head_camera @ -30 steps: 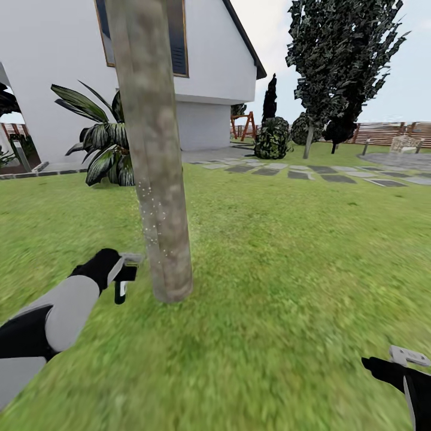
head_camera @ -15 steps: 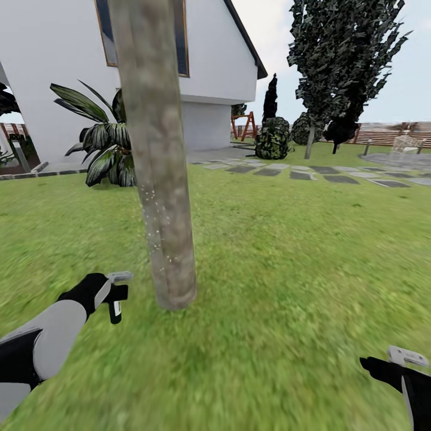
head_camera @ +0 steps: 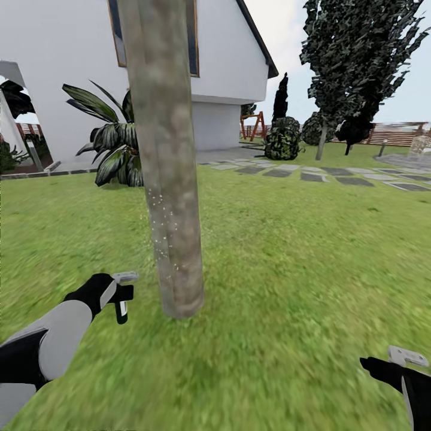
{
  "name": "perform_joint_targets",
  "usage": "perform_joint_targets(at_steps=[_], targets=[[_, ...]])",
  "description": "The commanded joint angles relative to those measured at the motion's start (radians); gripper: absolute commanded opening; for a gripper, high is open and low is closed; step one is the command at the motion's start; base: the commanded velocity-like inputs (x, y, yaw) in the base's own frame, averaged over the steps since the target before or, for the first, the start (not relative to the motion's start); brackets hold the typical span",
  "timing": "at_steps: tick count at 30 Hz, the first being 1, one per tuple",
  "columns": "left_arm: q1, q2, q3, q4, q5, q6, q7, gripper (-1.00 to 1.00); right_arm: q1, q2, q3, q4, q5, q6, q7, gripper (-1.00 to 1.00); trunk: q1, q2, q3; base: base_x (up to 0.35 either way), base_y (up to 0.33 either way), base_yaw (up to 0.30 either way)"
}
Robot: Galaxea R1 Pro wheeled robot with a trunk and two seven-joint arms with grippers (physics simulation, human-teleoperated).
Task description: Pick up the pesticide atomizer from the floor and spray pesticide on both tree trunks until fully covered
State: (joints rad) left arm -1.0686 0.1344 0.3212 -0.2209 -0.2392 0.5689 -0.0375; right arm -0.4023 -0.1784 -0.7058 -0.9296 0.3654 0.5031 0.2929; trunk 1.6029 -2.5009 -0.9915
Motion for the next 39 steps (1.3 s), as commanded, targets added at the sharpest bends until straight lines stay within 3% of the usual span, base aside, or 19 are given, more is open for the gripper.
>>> perform_joint_targets(at_steps=[1,6,22,39], targets=[[-0.001,-0.004,0.007,-0.002,-0.013,0.005,-0.004,-1.00,-0.001,0.000,-0.003,-0.002,0.010,0.003,0.009,1.00,0.000,0.000,-0.001,0.001,-0.013,0.029],[-0.001,-0.024,0.007,-0.002,-0.012,0.006,-0.003,-1.00,-0.001,0.000,-0.002,-0.002,0.010,0.003,0.009,1.00,0.000,0.000,-0.001,0.000,-0.226,0.023],[-0.001,-0.032,0.007,-0.002,-0.011,0.007,-0.002,-1.00,-0.001,0.000,-0.001,-0.002,0.010,0.003,0.008,1.00,0.000,0.000,-0.001,-0.206,-0.234,0.219],[-0.001,-0.032,0.007,-0.001,-0.011,0.006,-0.002,-1.00,-0.001,0.000,-0.003,-0.002,0.010,0.003,0.008,1.00,0.000,0.000,-0.001,0.050,-0.324,0.065]])
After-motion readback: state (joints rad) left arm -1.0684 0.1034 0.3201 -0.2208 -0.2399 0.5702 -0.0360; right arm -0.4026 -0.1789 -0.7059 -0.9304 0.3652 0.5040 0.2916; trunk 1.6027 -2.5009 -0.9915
